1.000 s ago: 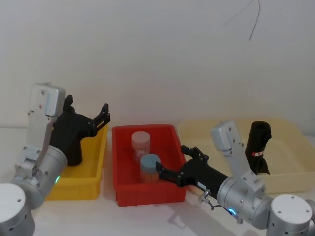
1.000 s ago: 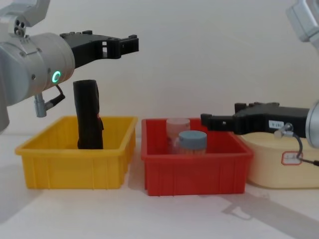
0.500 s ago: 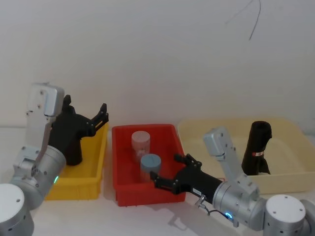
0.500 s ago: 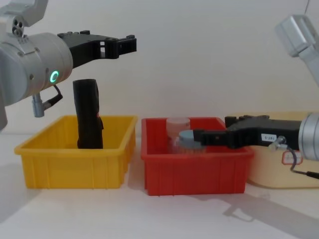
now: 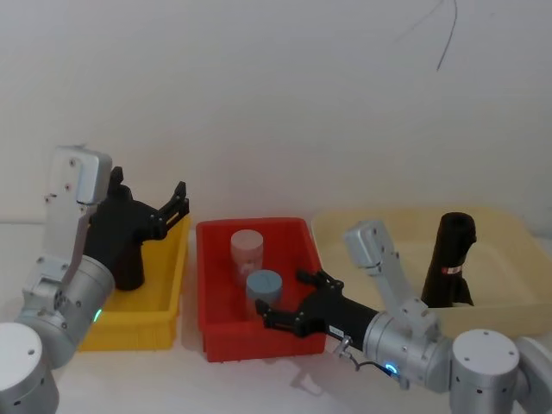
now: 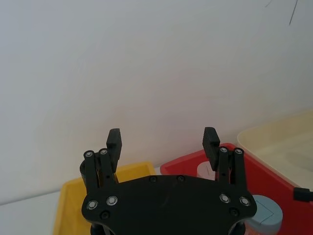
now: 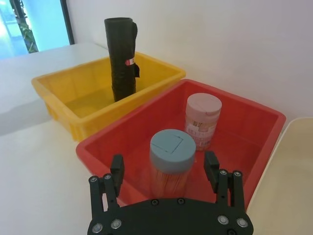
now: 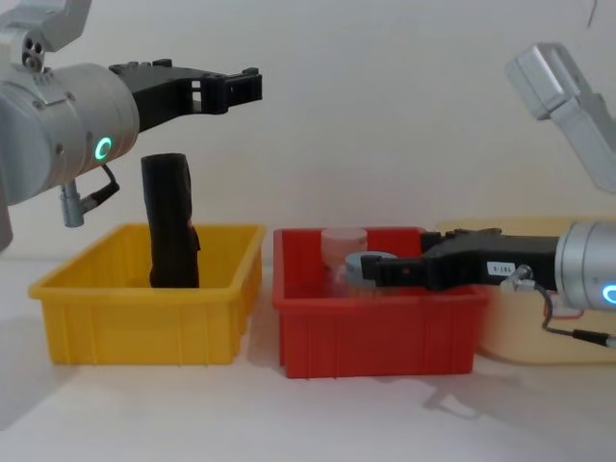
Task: Pick up the garbage bag with the one hand and transfer it to the other hand.
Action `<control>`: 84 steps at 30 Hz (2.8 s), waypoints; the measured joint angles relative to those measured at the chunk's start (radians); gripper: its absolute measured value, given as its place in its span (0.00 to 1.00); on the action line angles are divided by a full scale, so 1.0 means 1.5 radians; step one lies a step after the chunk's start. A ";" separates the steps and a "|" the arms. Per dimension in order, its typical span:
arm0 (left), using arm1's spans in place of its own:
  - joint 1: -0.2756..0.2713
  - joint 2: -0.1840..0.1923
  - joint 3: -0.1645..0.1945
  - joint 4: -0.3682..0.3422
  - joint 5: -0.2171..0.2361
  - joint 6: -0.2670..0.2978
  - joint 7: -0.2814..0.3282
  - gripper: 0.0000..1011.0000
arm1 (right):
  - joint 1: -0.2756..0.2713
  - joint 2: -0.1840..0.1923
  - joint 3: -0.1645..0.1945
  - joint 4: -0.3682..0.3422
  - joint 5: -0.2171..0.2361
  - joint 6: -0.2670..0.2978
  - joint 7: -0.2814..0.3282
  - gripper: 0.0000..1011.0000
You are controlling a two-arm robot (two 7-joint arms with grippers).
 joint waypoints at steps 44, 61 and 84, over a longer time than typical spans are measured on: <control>0.000 0.000 0.000 0.000 0.000 0.000 0.000 0.99 | 0.110 -0.041 -0.044 0.157 0.003 -0.005 0.009 0.99; 0.000 0.000 0.000 0.000 0.000 0.000 0.000 0.99 | 0.126 -0.048 -0.052 0.168 -0.005 0.010 0.007 0.66; 0.000 0.000 0.000 0.000 0.000 0.000 0.000 0.99 | 0.124 -0.016 0.004 0.058 0.021 0.005 -0.034 0.66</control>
